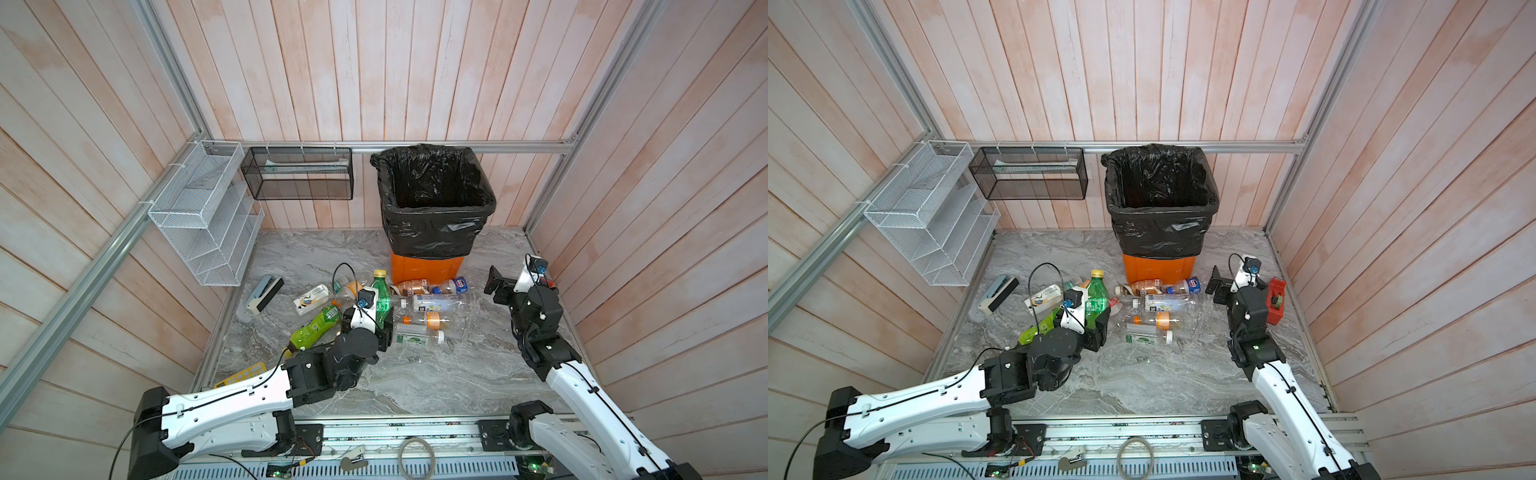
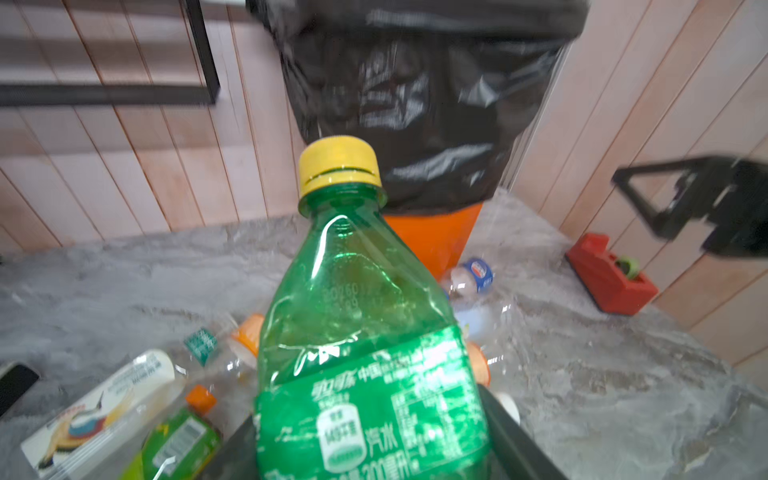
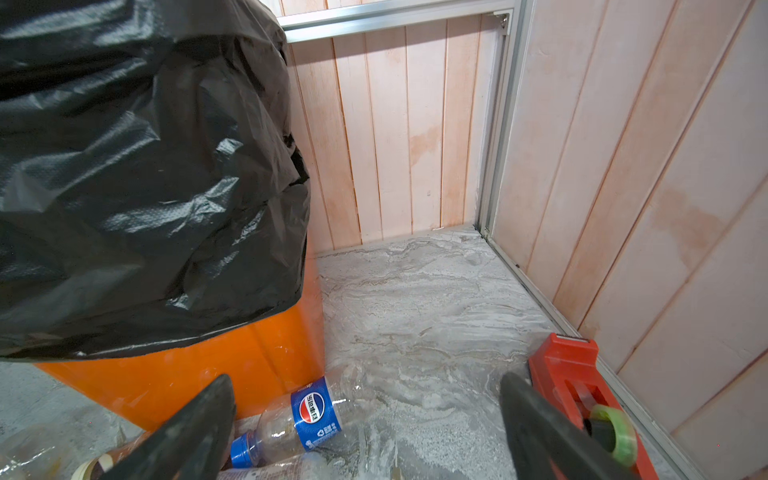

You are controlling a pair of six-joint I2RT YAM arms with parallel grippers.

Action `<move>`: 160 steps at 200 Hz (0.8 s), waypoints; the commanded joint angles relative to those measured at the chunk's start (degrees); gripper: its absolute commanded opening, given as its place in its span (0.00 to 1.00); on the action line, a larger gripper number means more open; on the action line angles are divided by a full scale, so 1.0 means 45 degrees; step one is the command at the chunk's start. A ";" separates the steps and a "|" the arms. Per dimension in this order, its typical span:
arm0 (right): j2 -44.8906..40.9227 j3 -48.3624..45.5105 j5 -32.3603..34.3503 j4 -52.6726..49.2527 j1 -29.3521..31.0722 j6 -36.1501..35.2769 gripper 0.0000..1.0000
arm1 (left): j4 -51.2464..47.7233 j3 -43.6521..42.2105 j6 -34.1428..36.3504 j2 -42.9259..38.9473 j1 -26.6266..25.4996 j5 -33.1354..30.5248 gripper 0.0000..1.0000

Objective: Throw the plastic bottles in the bin
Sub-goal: 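Lift the green soda bottle with the left gripper over the bin, then open the left gripper to drop the green bottle into the bin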

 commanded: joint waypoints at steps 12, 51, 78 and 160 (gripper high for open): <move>-0.0434 -0.0417 -0.0058 0.0113 -0.0050 0.0599 0.99 | 0.3255 0.2663 0.3912 0.1006 0.2057 0.2847 0.70; -0.0410 -0.0354 -0.0969 0.0059 -0.0050 0.0569 0.99 | 0.2260 0.8536 0.3377 0.5272 0.4943 0.7785 0.73; -0.0274 -0.0164 -0.1499 -0.0147 -0.0062 0.0408 0.99 | -0.0911 1.4840 0.1280 0.9604 0.6651 1.0516 0.79; -0.0854 -0.0217 -0.1550 -0.0888 -0.0057 0.0083 0.99 | 0.0063 1.5980 0.1016 1.0681 0.6584 0.9625 1.00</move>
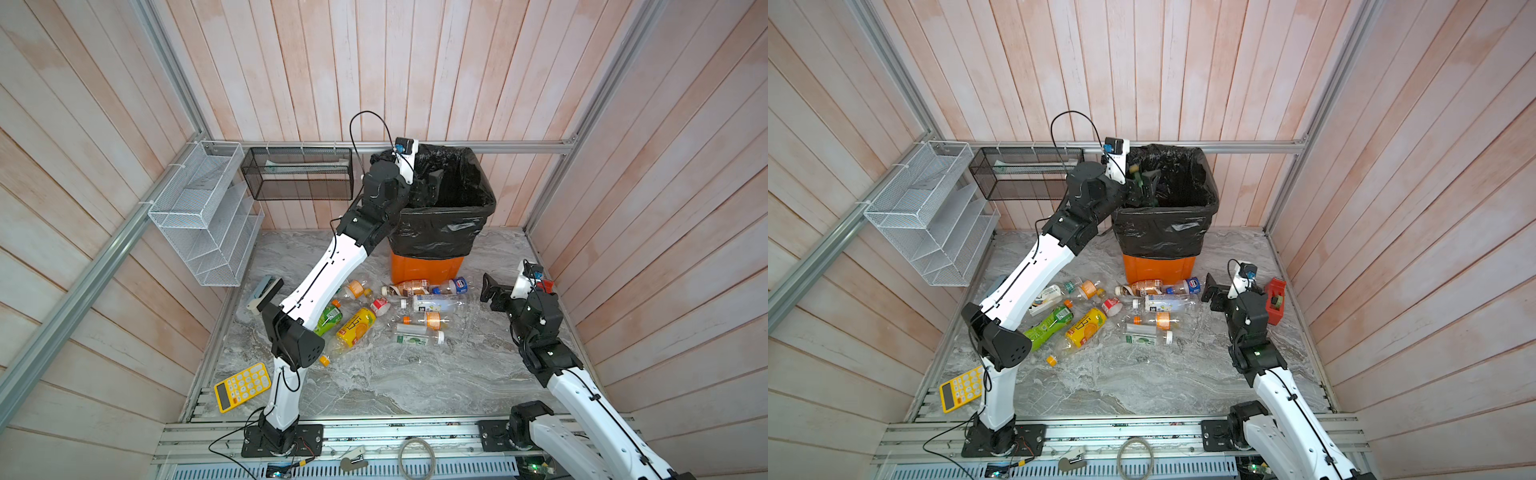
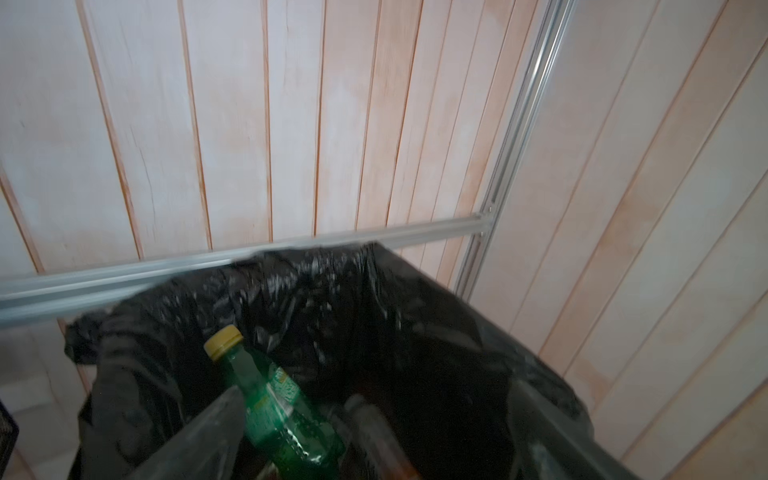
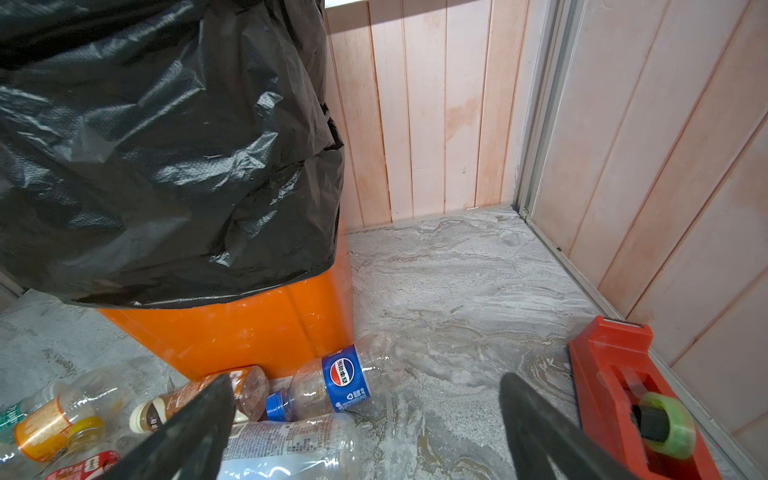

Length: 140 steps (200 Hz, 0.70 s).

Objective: Throw the plastic bottles in the bin
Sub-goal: 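Open the left gripper to drop the green bottle into the bin, then lower both grippers into the pile and grasp a clear bottle with the right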

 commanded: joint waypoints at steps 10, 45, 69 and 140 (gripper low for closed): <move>-0.0241 0.0110 -0.0078 -0.0308 -0.0058 -0.0094 0.99 | 0.2566 -0.3166 -0.0068 -0.2770 -0.0241 -0.0433 1.00; -0.0044 0.0165 -0.0281 -0.0267 -0.0057 -0.0052 0.99 | 0.3428 -0.5638 0.0410 -0.4431 -0.0347 -0.0886 1.00; 0.0184 0.0202 -0.0507 -0.0281 -0.0055 0.0025 0.99 | 0.4324 -0.7608 0.0611 -0.5612 -0.0448 -0.1169 1.00; 0.0948 0.0062 -0.3548 -0.0176 -0.0040 -0.0533 0.99 | 0.5198 -1.3216 0.0374 -0.8923 -0.0490 -0.2255 1.00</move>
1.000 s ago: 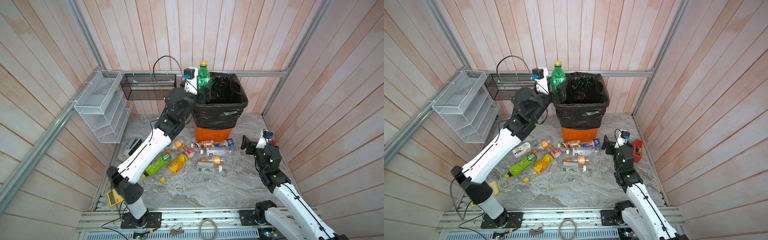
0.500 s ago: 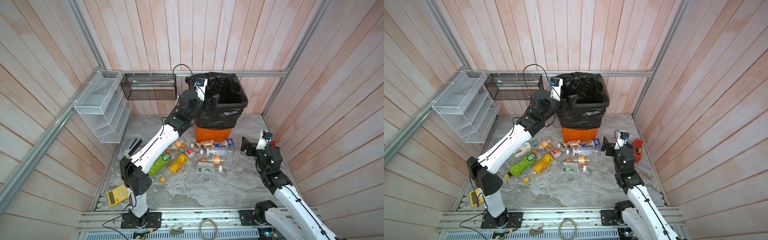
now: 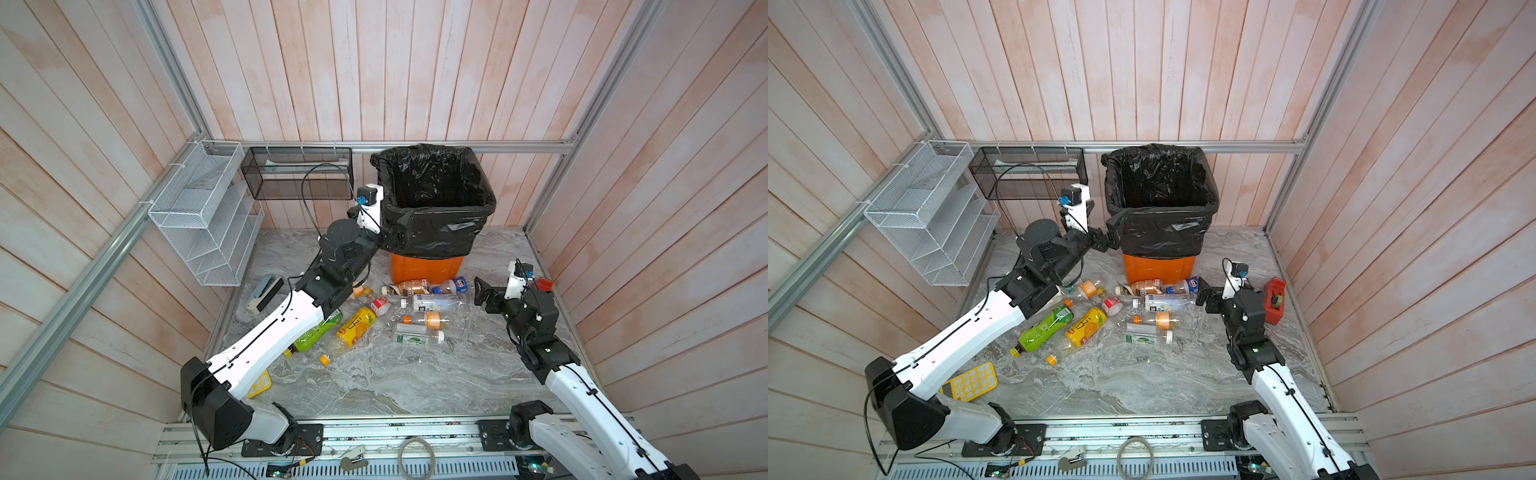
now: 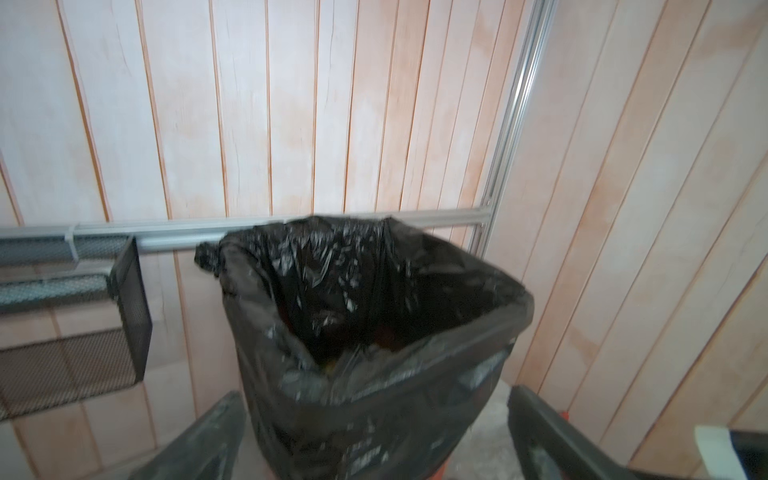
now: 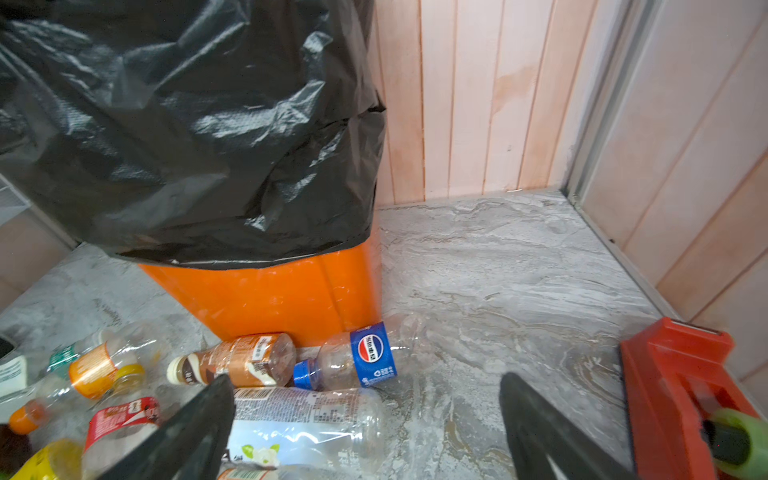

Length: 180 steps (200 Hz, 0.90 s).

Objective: Throw the plastic bottles in the bin
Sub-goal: 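Lower both grippers into the pile and grasp a clear bottle with the right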

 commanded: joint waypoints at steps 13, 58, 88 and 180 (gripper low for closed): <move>0.0652 0.0149 -0.2279 -0.0062 0.0013 -0.0546 0.98 | 0.0457 -0.2422 -0.0443 -0.1684 0.0003 -0.0984 1.00; 0.2153 0.0720 -0.2822 -0.0861 0.1359 -0.1625 0.94 | -0.0030 -0.5425 -0.1642 -0.3307 0.0207 -0.1862 1.00; 0.3279 0.1356 -0.2101 -0.1670 0.3089 -0.2546 0.93 | -0.0490 -0.6696 -0.2274 -0.4043 0.0550 -0.2259 1.00; 0.6244 0.2561 -0.1842 -0.2966 0.5792 -0.4195 0.90 | -0.2155 -0.9353 -0.4081 -0.6337 0.1658 -0.2506 1.00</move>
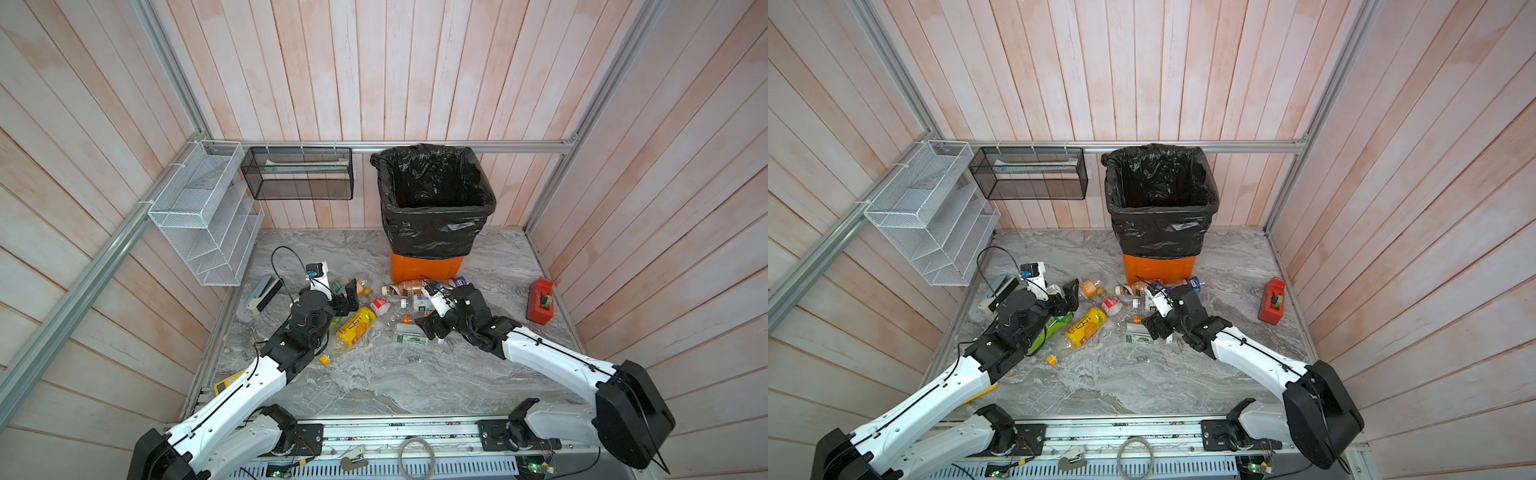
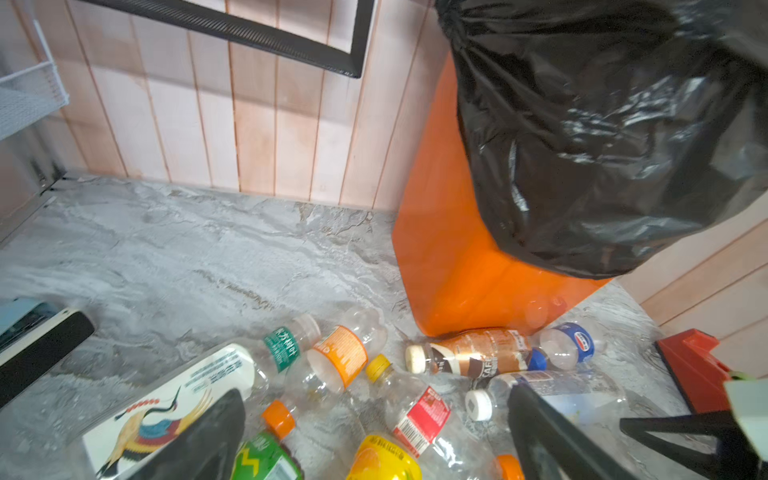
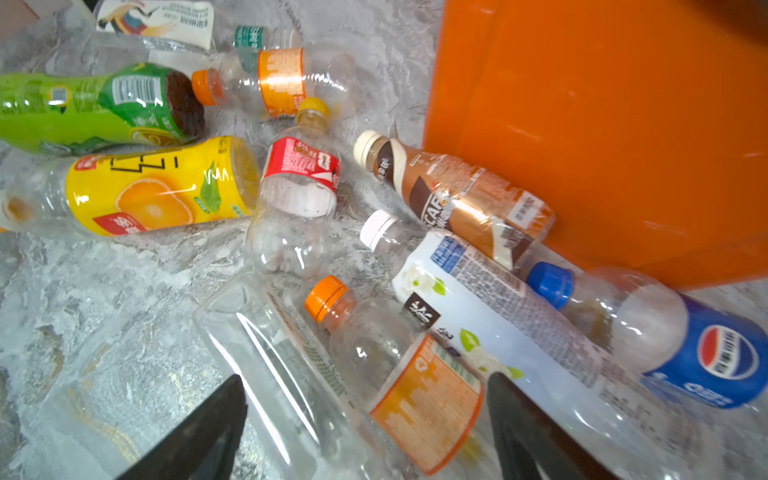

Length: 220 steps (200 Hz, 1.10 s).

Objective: Throw the plastic bottles in the bin
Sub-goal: 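Lower both grippers into the pile and grasp a clear bottle with the right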

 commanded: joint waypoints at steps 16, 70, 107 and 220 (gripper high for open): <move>0.0812 0.0641 0.0052 -0.0937 0.0680 -0.0762 0.90 | -0.0860 -0.0555 -0.0643 -0.0693 0.0288 -0.0068 1.00; 0.2009 0.1242 0.0071 -0.1613 0.1247 -0.1095 0.88 | -0.0955 -0.0817 -0.0782 -0.0877 0.0444 0.0048 1.00; 0.2814 0.1650 0.0296 -0.2184 0.1794 -0.1393 0.83 | -0.1066 -0.0895 -0.0827 -0.0839 0.0463 0.0106 1.00; 0.4026 0.2437 0.1338 -0.2932 0.2578 -0.1380 0.42 | -0.1228 -0.1383 -0.0990 -0.1393 0.0599 0.0044 1.00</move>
